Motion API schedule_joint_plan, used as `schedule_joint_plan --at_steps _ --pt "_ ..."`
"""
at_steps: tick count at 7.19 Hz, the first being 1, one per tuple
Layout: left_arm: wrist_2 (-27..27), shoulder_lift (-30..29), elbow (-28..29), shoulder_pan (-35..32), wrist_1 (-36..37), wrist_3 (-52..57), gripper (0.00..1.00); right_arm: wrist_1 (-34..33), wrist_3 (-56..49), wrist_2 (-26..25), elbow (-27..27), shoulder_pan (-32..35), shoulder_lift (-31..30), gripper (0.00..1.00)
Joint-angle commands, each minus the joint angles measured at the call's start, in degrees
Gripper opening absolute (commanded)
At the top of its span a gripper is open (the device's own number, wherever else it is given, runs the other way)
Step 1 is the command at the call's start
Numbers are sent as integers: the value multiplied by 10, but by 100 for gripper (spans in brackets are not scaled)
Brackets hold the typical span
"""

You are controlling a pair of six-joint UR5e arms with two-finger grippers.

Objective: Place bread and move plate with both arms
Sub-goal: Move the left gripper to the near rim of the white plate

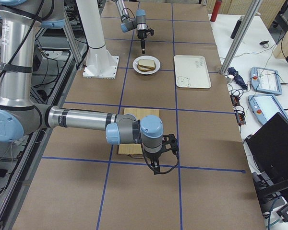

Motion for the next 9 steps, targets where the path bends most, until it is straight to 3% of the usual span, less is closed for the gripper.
schedule_joint_plan --at_steps 1,3,9 --pt "2 -2 58 1 -110 -37 43 0 0 -3 0 -2 0 100" --pt "5 -17 59 1 -124 -107 43 0 0 -4 0 -2 0 100" --pt "24 -17 77 1 -124 -107 43 0 0 -8 -1 -3 3 100"
